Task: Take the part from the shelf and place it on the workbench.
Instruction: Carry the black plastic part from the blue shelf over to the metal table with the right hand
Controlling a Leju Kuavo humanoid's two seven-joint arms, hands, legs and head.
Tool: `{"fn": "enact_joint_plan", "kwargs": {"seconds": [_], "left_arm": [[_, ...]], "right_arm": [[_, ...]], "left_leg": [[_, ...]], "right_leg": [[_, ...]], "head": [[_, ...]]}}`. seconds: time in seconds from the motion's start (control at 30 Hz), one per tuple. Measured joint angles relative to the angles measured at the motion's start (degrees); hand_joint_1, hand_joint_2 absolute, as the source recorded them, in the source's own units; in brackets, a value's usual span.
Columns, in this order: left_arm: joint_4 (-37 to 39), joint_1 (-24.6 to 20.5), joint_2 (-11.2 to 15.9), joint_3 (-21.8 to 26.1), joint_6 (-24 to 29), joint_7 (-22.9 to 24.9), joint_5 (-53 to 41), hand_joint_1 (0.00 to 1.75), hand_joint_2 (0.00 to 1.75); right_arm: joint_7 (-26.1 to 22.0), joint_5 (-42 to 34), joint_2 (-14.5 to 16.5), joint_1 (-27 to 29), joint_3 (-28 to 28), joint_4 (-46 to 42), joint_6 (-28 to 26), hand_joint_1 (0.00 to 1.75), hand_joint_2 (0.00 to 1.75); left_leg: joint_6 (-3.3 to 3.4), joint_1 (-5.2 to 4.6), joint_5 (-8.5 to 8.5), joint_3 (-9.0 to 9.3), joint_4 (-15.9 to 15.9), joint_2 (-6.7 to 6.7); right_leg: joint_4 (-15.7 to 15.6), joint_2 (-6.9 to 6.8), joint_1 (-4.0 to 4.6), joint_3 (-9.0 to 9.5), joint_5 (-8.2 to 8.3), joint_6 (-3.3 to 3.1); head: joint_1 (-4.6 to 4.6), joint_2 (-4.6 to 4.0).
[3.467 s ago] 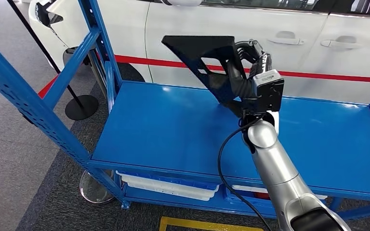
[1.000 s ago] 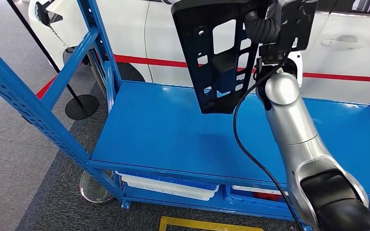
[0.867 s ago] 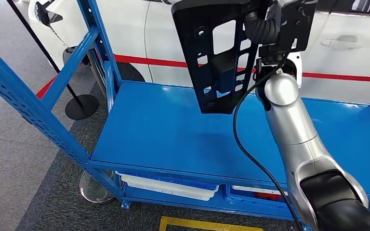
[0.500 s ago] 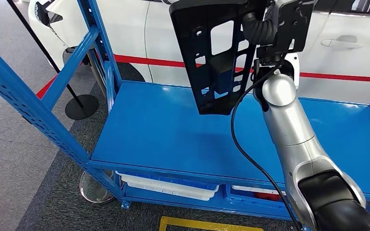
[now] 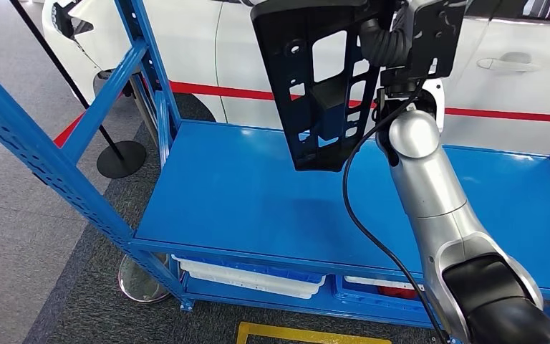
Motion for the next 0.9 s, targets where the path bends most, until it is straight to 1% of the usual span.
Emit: {"fn": "enact_joint_plan", "kwargs": {"seconds": [0.17, 0.33, 0.43, 0.5, 0.53, 0.57, 0.6, 0.67, 0.7, 0.73, 0.77, 0.8, 0.83, 0.87, 0.9], "left_arm": [[0.0, 0.0, 0.0, 0.0, -0.1, -0.1, 0.0, 0.0, 1.75], [0.0, 0.1, 0.0, 0.0, -0.8, -0.4, -1.1, 0.0, 1.75], [0.0, 0.2, 0.0, -0.2, -1.0, -0.3, -1.9, 0.0, 1.75], [0.0, 0.3, 0.0, -0.2, -1.0, -0.2, -2.2, 0.0, 1.75], [0.0, 0.3, 0.0, -0.2, -1.0, -0.2, -2.2, 0.0, 1.75], [0.0, 0.4, 0.0, -0.2, -1.0, -0.1, -2.2, 0.0, 1.75], [0.0, 0.4, 0.0, -0.2, -1.2, 0.0, -2.2, 0.0, 1.75], [0.0, 0.3, 0.2, -0.2, -1.8, 0.2, -2.1, 0.0, 1.75], [0.0, 0.3, 0.3, -0.2, -2.1, 0.3, -2.0, 0.0, 1.75], [0.0, 0.3, 0.4, -0.2, -2.4, 0.4, -1.8, 0.0, 1.75], [0.0, 0.3, 0.5, -0.2, -2.6, 0.5, -1.6, 0.0, 1.75], [0.0, 0.3, 0.5, -0.2, -2.7, 0.5, -1.5, 0.0, 1.75], [0.0, 0.3, 0.5, -0.2, -2.8, 0.6, -1.4, 0.0, 1.75], [0.0, 0.3, 0.5, -0.1, -2.8, 0.5, -1.2, 0.0, 1.75], [0.0, 0.2, 0.6, -0.1, -2.9, 0.5, -1.1, 0.0, 1.75]], "right_arm": [[0.0, 0.0, 0.0, 0.0, 0.0, 0.0, 0.0, 1.75, 1.75], [0.1, 0.0, 0.1, 0.0, 0.0, 0.0, -0.1, 1.75, 1.75], [0.1, 0.0, 0.5, 0.1, 0.1, 0.2, -0.1, 1.75, 1.75], [0.1, -0.1, 0.7, 0.1, 0.1, 0.3, -0.1, 1.75, 1.75], [0.1, -0.1, 0.7, 0.0, 0.1, 0.3, -0.2, 1.75, 1.75], [0.2, -0.2, 0.8, 0.0, 0.1, 0.3, -0.2, 1.75, 1.75], [0.4, -0.2, 0.8, -0.1, 0.1, 0.3, -0.2, 1.75, 1.75], [0.9, -0.2, 0.9, -0.4, 0.0, 0.4, -0.1, 1.75, 1.75], [1.3, -0.3, 0.9, -0.4, 0.0, 0.5, -0.1, 1.75, 1.75], [1.5, -0.3, 0.9, -0.4, 0.0, 0.6, -0.1, 1.75, 1.75], [1.6, -0.3, 0.9, -0.4, 0.0, 0.7, -0.1, 1.75, 1.75], [1.7, -0.3, 0.9, -0.4, 0.0, 0.7, -0.1, 1.75, 1.75], [1.7, -0.3, 1.0, -0.4, 0.0, 0.8, -0.1, 1.75, 1.75], [1.7, -0.3, 1.0, -0.4, 0.0, 0.8, -0.1, 1.75, 1.75], [1.7, -0.3, 1.0, -0.5, 0.0, 0.8, -0.1, 1.75, 1.75]], "left_leg": [[0.01, -0.06, -0.02, -0.02, 0.0, -0.01], [0.15, -0.25, -0.11, -0.04, 0.1, -0.02], [0.4, -0.49, -0.23, -0.03, 0.1, -0.02], [0.74, -0.48, -0.06, 0.08, -0.1, 0.01], [0.98, -0.35, 0.15, 0.22, -0.4, 0.05], [1.22, -0.21, 0.38, 0.36, -0.7, 0.11], [1.39, -0.06, 0.55, 0.47, -1.0, 0.17], [1.52, -0.03, 0.66, 0.4, -1.1, 0.23], [1.52, -0.03, 0.66, 0.31, -1.0, 0.22], [1.52, -0.03, 0.65, 0.23, -0.9, 0.21], [1.5, -0.03, 0.65, 0.18, -0.8, 0.17], [1.43, -0.04, 0.6, 0.15, -0.7, 0.11], [1.34, -0.04, 0.54, 0.14, -0.6, 0.06], [1.15, -0.09, 0.52, 0.05, -0.5, 0.0], [0.9, -0.12, 0.51, -0.02, -0.5, -0.03]], "right_leg": [[0.0, 0.0, -0.06, 0.0, 0.02, 0.05], [0.0, 0.0, -0.24, 0.0, -0.01, 0.25], [-0.1, 0.02, -0.48, 0.0, -0.05, 0.61], [-0.1, 0.03, -0.52, 0.03, -0.09, 0.96], [0.3, -0.01, -0.5, -0.07, -0.46, 1.11], [1.4, -0.07, -0.46, -0.52, -1.4, 1.24], [3.7, -0.14, -0.45, -1.53, -2.98, 1.32], [11.1, -0.28, -0.58, -4.9, -6.79, 1.45], [14.5, -0.32, -0.63, -6.53, -7.92, 1.51], [16.3, -0.35, -0.66, -7.43, -7.98, 1.54], [15.9, -0.38, -0.67, -7.3, -6.89, 1.5], [13.2, -0.39, -0.68, -6.02, -4.89, 1.38], [9.0, -0.4, -0.66, -4.0, -2.81, 1.18], [5.1, -0.39, -0.54, -2.03, -1.22, 0.96], [2.3, -0.38, -0.38, -0.65, -0.25, 0.74]], "head": [[0.0, 0.0], [0.0, 0.0], [0.0, 0.0], [-0.01, 0.0], [0.01, 0.0], [0.01, 0.0], [0.02, 0.0], [0.02, 0.0], [0.02, 0.0], [0.02, 0.0], [0.02, 0.0], [0.02, 0.0], [0.02, 0.0], [0.01, 0.0], [0.01, 0.0]]}}
